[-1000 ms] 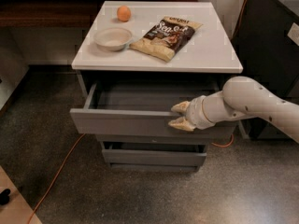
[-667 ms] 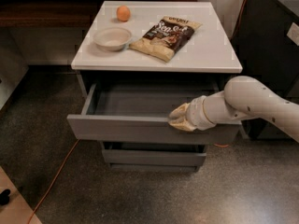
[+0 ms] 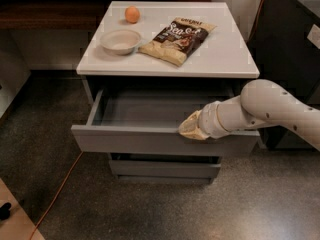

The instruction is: Open top drawer

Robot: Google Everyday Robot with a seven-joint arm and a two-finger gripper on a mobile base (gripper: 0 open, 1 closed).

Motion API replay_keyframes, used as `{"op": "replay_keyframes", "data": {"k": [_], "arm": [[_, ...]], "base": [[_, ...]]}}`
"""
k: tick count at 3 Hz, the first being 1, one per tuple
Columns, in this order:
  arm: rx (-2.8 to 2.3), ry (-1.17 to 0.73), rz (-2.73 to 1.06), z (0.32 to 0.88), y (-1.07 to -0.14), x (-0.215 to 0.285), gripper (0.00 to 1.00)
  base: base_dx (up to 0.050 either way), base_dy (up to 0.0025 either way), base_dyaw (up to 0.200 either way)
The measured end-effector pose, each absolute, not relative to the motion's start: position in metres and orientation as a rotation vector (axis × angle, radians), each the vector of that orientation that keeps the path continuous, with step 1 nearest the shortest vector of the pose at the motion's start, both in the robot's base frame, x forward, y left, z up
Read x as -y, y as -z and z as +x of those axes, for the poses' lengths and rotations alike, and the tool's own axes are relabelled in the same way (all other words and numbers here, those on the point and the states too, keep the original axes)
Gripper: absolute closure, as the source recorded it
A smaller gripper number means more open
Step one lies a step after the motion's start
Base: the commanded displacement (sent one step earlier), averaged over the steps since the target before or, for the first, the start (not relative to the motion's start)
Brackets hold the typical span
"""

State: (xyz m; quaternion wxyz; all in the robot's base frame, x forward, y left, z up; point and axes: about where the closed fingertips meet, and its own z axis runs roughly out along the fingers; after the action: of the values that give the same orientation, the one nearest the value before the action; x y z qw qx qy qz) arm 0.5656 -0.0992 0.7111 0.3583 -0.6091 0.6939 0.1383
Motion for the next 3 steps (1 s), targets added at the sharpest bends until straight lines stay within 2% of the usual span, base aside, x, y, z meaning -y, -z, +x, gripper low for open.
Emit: {"op": "replay_keyframes", "data": {"k": [1,2,3], "arm": [[-1.771,-0.340,-1.562,0.571,-0.723,0.099,0.82],[-1.749,-0.305,-1.562,0.585,-0.738,0.100,0.59],[-1.744,-0.267,-1.568,0.610,-0.749,0.102,0.30]], "base": [[0.000,0.00000,0.000],[0.000,0.00000,0.000],[0.000,0.00000,0.000]]}}
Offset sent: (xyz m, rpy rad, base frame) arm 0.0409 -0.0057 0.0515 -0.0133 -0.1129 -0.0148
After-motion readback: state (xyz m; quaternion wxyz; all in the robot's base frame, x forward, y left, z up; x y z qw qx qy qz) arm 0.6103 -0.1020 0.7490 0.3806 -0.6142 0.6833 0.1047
